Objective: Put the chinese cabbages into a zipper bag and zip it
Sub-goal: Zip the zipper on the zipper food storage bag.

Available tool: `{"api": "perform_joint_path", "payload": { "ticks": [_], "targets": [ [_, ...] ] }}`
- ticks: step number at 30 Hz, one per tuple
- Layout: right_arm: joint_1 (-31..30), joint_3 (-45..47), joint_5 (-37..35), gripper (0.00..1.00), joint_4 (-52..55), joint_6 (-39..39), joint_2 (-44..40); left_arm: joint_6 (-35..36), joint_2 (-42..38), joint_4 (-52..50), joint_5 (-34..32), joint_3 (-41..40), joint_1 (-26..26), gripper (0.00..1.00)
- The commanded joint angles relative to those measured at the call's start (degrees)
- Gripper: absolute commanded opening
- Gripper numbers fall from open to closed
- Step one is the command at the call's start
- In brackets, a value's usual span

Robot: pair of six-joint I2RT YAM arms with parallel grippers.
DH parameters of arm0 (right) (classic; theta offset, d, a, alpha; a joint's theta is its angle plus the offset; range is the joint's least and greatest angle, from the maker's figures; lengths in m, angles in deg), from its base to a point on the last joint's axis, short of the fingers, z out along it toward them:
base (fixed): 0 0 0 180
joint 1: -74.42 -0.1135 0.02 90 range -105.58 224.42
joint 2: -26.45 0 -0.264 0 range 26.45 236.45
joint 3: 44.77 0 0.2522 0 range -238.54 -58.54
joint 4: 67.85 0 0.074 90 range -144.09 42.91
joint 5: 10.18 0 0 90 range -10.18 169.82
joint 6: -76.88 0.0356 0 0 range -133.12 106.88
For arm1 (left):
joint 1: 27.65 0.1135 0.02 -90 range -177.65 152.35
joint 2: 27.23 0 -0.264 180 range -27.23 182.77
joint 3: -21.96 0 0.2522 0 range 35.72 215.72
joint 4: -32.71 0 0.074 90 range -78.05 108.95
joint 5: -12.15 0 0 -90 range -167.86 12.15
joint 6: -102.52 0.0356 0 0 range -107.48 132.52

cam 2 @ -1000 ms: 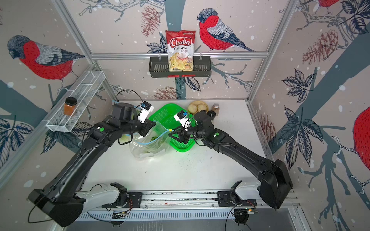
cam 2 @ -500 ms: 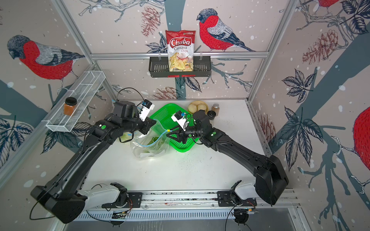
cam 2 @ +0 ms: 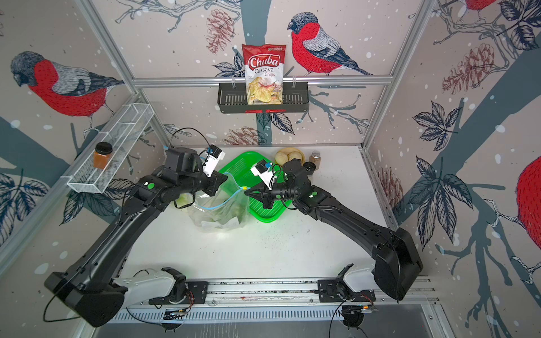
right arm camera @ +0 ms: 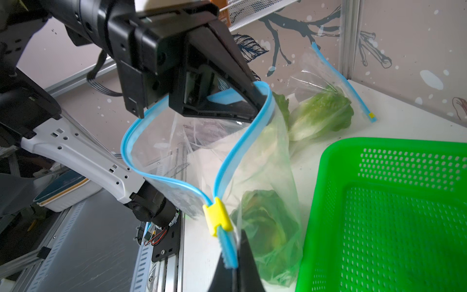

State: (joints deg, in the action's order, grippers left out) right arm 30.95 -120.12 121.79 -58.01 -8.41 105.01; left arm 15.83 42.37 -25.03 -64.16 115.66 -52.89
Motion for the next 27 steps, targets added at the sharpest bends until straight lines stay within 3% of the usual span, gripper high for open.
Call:
{"api": "perform_joint_path", "payload": {
  "ticks": [1,6,12,14,18,21,27],
  "targets": [
    [-0.1,-1.0,-1.3,0.00,0.6,0.6,-1.3,0.1,-0.7,1.3,1.1,0.0,0.0,0.00],
    [0.0,-1.9,-1.9,0.00,4.9,1.0,-3.5,0.4,-1.3,0.8,2.4,0.1,0.0,0.02],
    [0.6,-1.9,-2.6,0.00,9.0,1.9,-6.4,1.4,-2.0,1.1,3.0,2.2,0.0,0.27],
    [1.1,-2.2,-2.7,0.00,11.2,1.6,-7.9,1.9,-2.4,1.3,3.7,4.0,0.0,0.42],
    [1.9,-1.6,-2.5,0.00,12.5,1.4,-9.1,2.5,-2.1,1.0,8.5,6.6,0.0,0.52],
    [2.4,-1.8,-3.3,0.00,13.8,0.7,-10.0,1.7,-1.8,1.6,14.5,6.9,-0.6,0.53],
    [3.3,-3.6,-2.5,0.00,16.1,-0.6,-10.0,3.2,-1.2,4.3,15.7,8.7,-6.6,0.54]
  ]
}}
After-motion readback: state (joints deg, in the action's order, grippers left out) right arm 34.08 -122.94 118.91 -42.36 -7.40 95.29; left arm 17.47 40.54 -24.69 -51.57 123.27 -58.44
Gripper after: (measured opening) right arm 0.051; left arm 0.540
